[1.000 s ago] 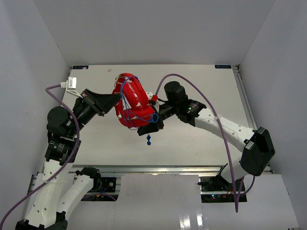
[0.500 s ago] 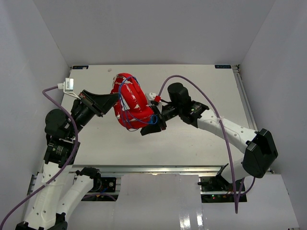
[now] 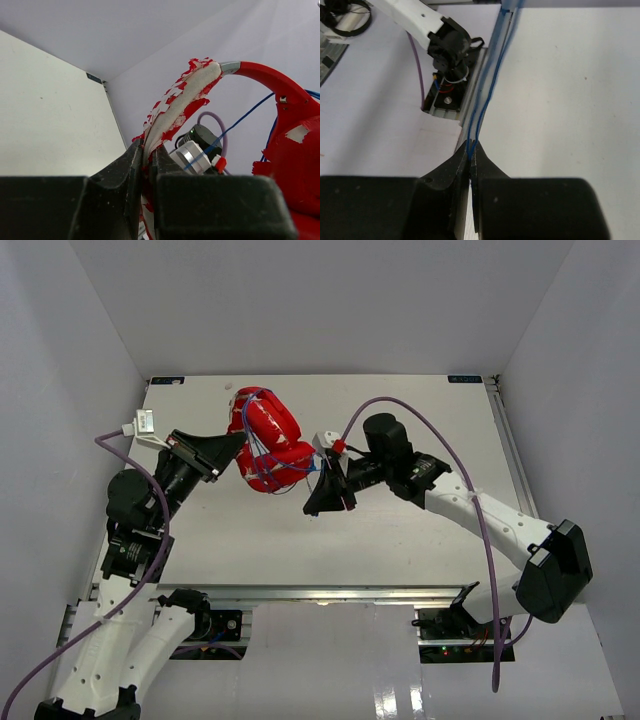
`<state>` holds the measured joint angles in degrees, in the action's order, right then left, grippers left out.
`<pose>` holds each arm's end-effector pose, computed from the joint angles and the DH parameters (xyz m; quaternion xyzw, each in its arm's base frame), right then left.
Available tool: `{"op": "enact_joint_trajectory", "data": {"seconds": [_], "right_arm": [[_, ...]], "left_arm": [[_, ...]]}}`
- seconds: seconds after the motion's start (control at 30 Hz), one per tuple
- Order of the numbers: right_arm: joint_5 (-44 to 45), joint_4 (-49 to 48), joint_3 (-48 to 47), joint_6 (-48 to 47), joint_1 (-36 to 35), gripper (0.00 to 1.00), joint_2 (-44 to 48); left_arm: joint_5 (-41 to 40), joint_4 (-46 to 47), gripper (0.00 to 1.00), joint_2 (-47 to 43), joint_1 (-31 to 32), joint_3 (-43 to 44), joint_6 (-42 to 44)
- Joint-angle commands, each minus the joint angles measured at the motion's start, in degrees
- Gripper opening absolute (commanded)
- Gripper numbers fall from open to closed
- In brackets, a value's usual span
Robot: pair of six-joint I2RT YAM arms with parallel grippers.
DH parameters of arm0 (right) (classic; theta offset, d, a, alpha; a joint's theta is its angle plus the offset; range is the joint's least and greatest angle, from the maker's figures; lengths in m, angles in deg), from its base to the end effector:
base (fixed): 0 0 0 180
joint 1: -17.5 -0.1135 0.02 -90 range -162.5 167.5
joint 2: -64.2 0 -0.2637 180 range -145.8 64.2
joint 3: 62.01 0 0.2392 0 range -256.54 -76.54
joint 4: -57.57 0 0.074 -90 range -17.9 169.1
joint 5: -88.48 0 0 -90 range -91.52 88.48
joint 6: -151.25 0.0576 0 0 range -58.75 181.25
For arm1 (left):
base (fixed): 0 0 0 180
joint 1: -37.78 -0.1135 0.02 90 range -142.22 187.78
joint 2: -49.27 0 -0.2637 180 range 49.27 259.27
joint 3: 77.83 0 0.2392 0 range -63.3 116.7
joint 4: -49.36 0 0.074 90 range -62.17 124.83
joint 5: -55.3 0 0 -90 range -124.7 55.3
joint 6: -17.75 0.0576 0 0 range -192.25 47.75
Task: Wrap the headphones
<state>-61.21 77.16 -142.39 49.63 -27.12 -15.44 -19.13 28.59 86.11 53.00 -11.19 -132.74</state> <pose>0.1852 0.2526 0.3427 -0.5879 0.4858 0.5314 0.3689 0.1353 -0.0528 0.4108 -0.1525 0.6334 -0.5319 0.5410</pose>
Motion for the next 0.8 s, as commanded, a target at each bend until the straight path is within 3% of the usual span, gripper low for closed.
{"op": "enact_joint_trajectory", "data": {"seconds": [0.0, 0.2, 0.5, 0.77], "right_arm": [[10.72, 8.86, -4.56, -5.89, 0.41, 0.08, 0.82], [24.44, 15.56, -5.23, -13.0, 0.32, 0.08, 0.89], [35.36, 30.39, -11.25, -32.79, -0.39, 0.08, -0.87], [46.51, 40.01, -20.02, -44.12, -9.4, 0.08, -3.51]], "left_arm": [[-10.2, -0.95, 0.0, -1.17, 0.16, -0.58, -6.07], [-17.86, -1.23, 0.0, -0.09, 0.16, -6.02, -11.78], [-20.23, -2.2, 0.0, 4.47, 0.16, -8.35, -8.76], [-19.66, -2.71, 0.0, 7.3, 0.16, -10.81, -5.9]]}}
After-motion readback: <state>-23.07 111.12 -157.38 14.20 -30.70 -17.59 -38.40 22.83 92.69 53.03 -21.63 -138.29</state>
